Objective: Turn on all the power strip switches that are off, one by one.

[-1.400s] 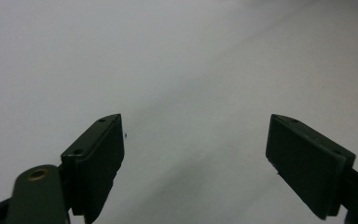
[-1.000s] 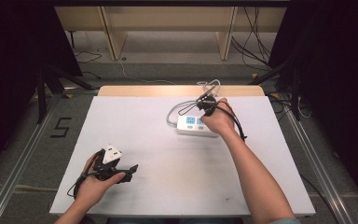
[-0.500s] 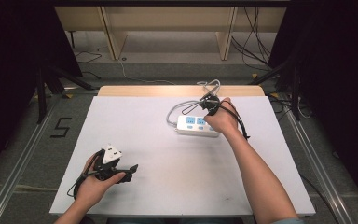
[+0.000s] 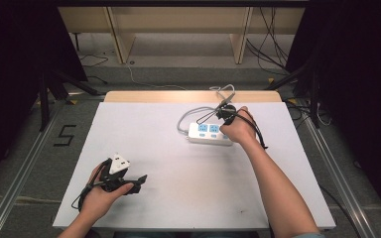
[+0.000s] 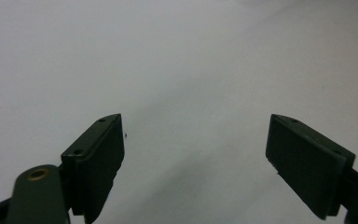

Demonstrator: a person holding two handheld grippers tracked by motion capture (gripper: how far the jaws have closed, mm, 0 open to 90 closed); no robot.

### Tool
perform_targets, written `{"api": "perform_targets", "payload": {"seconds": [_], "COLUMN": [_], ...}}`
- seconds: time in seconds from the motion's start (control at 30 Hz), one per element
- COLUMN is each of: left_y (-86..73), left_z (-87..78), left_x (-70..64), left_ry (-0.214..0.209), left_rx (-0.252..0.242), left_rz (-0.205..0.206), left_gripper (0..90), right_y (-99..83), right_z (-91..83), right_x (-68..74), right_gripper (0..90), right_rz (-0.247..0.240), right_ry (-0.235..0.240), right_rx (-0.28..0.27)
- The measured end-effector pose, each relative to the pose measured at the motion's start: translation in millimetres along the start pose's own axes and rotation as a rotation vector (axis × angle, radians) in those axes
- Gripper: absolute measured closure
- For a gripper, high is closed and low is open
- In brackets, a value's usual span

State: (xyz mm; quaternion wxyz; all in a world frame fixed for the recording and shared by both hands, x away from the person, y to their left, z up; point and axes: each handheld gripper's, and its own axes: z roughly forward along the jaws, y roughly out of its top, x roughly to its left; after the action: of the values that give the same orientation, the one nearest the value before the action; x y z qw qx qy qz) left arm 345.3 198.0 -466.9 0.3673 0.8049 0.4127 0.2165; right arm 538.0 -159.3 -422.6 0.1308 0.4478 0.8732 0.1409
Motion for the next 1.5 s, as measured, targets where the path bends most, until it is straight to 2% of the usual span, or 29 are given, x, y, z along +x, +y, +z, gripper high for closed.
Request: {"api": "perform_targets", "payload": {"seconds": [0.57,0.97,1.5], "left_y": [0.0,0.0,0.1], "left_z": [-0.1,-0.2,-0.3], "left_x": [0.1,-0.1,-0.8], "left_ry": [0.003,0.003,0.001], "left_rx": [-0.004,-0.005,-0.005], "left_rz": [-0.004,-0.003,0.001], "left_gripper": [19.3,19.3,19.3], "right_y": [-0.7,-0.6,0.4], "right_z": [3.4,4.9,6.7], "right_x": [-0.6,-1.7,1.4], "right_gripper": [90.0,90.0,90.0], "right_rz": [-0.001,0.01,0.006], "right_ry": [0.009,0.018,0.003], "right_rx": [0.043,0.046,0.061]}}
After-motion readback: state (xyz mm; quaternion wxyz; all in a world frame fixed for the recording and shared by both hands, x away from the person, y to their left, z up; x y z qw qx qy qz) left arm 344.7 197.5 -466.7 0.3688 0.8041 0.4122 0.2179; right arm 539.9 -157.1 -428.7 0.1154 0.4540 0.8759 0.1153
